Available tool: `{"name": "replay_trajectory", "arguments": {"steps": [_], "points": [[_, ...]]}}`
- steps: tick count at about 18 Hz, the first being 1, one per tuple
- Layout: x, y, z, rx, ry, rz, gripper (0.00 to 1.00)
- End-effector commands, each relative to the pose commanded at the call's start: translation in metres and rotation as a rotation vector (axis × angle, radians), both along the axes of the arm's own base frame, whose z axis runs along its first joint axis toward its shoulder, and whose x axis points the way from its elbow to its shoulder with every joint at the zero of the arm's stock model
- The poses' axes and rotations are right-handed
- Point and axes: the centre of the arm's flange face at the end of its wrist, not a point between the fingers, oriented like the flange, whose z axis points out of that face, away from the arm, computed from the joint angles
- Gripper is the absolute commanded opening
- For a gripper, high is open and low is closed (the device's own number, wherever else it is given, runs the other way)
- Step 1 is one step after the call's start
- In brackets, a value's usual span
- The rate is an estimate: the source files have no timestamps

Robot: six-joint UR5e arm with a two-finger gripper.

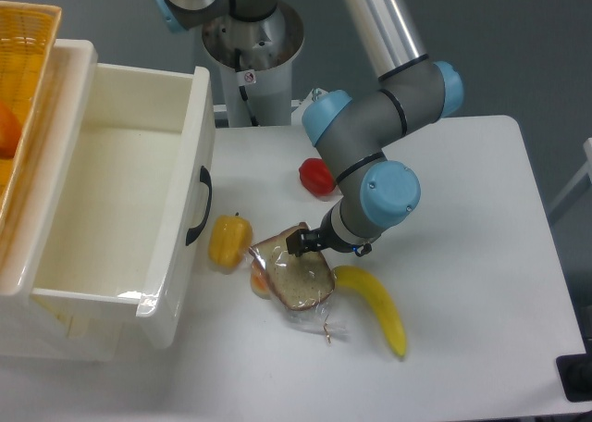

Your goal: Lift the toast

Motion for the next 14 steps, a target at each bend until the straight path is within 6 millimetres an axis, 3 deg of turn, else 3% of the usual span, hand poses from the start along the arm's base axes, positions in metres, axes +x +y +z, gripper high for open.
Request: {"name": "replay_trajectory", "arguments": {"steps": [8, 14], "points": [[0.005, 0.004, -0.001, 0.023, -0.023, 0.011, 1.00], [0.009, 0.008, -0.014, 0.011, -0.041, 0.002, 1.00]]}}
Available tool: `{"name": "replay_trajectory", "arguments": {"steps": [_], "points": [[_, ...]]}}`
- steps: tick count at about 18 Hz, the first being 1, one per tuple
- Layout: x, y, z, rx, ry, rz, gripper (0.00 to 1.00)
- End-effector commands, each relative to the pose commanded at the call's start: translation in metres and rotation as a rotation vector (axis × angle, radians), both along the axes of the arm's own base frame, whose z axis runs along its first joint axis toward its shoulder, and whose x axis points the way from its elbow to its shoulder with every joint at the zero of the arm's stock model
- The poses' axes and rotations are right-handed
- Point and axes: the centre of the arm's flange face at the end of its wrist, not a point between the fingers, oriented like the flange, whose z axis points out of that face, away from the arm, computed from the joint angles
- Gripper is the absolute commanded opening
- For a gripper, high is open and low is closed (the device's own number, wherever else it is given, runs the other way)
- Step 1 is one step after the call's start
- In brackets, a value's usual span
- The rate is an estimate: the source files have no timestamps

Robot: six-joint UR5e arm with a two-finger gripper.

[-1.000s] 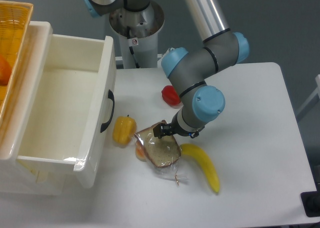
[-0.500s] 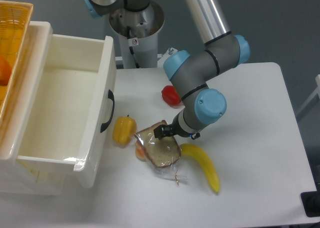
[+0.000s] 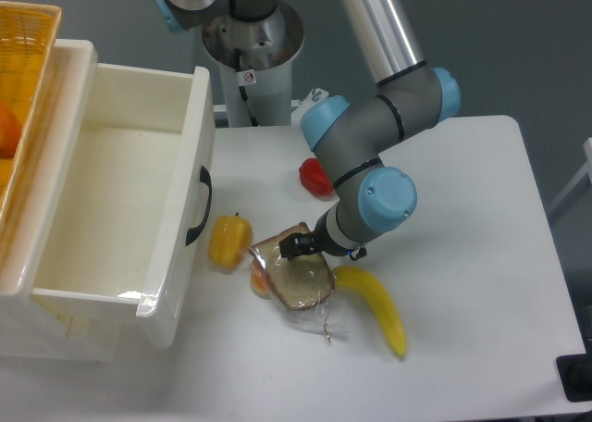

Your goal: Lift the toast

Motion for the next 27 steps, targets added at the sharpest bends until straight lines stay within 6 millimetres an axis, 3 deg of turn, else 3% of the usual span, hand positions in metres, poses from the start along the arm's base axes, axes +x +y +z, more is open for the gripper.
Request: {"name": "replay_trajectory", "arguments": {"steps": [17, 21, 27], "points": [[0.0055, 0.0058, -0.0043, 0.010, -0.013, -0.014, 0.99], [0.0066, 0.0055, -0.0055, 0.014, -0.018, -0.018, 0.89], [0.0073, 0.0049, -0.0016, 0.016, -0.013, -0.020, 0.63]]}}
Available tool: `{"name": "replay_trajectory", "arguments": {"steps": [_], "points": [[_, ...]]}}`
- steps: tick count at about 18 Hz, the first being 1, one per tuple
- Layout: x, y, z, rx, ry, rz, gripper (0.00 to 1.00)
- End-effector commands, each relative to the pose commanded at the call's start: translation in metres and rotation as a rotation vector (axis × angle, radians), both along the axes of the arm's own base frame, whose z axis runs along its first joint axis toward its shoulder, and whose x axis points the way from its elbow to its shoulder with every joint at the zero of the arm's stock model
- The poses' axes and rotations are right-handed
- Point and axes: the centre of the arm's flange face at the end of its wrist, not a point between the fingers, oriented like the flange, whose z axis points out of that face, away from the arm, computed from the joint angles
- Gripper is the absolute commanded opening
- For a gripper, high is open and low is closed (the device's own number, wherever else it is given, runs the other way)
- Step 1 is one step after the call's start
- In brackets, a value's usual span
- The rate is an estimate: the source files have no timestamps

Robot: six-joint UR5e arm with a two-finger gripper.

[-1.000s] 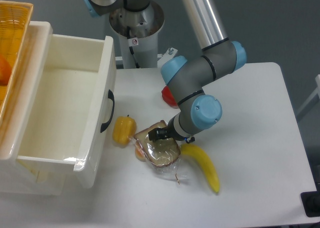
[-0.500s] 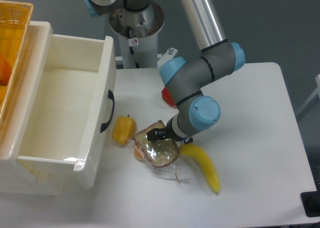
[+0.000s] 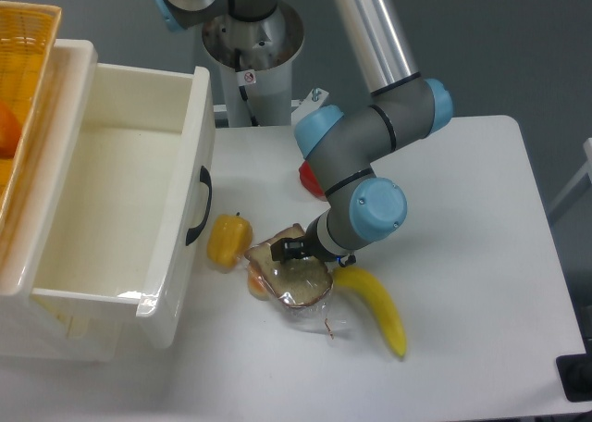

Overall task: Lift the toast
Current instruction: 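Lift the bagged toast up off the table with the gripper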

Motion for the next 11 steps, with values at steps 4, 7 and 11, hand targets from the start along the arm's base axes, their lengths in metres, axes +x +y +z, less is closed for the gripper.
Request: {"name": "replay_trajectory", "arguments": {"steps": [4, 7, 11], "points": [[0.001, 0.000, 0.007, 0.004, 0.007, 0.003, 0.40], [0.003, -0.002, 0.014, -0.004, 0.001, 0.013, 0.19], [0.004, -0.004, 0.030, -0.012, -0.001, 0.015, 0.07]]}}
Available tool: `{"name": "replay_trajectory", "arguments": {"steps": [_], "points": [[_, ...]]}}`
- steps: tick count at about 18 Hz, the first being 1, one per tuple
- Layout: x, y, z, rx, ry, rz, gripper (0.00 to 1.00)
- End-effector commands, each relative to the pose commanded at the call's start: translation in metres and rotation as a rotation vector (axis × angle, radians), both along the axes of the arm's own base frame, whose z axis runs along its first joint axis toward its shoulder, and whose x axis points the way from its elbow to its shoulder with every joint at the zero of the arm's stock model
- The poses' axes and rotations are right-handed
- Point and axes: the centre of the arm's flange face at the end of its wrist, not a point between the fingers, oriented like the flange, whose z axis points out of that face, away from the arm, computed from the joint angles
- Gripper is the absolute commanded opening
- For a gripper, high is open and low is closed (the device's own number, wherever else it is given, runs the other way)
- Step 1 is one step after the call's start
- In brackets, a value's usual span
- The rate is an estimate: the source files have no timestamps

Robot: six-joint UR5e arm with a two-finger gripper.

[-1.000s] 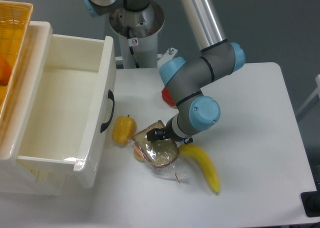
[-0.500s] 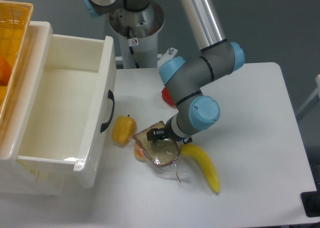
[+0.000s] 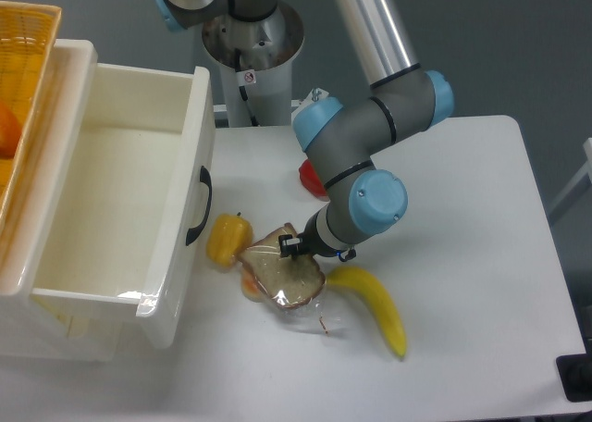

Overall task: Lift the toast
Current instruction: 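Lift the bagged toast up off the table with the gripper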

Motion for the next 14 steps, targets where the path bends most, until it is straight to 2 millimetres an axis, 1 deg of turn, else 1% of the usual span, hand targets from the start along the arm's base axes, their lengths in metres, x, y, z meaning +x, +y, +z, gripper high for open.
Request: {"name": "replay_trajectory", "arguments": {"steps": [1, 4, 6, 7, 8, 11, 14], "points": [[0.002, 0.000, 0.002, -0.004, -0.003, -0.002, 0.05], [0.003, -0.001, 0.017, 0.003, 0.004, -0.002, 0.00], [0.003, -0.001, 0.020, 0.001, 0.001, -0.002, 0.00], [0.002, -0.001, 0.024, 0.004, 0.005, 0.000, 0.00], [0.000, 0.000, 0.031, 0.007, 0.010, 0.000, 0.00], [-0.005, -0.001, 0.063, 0.014, 0.025, -0.001, 0.00], [-0.008, -0.002, 0.092, 0.028, 0.091, -0.029, 0.00]]}}
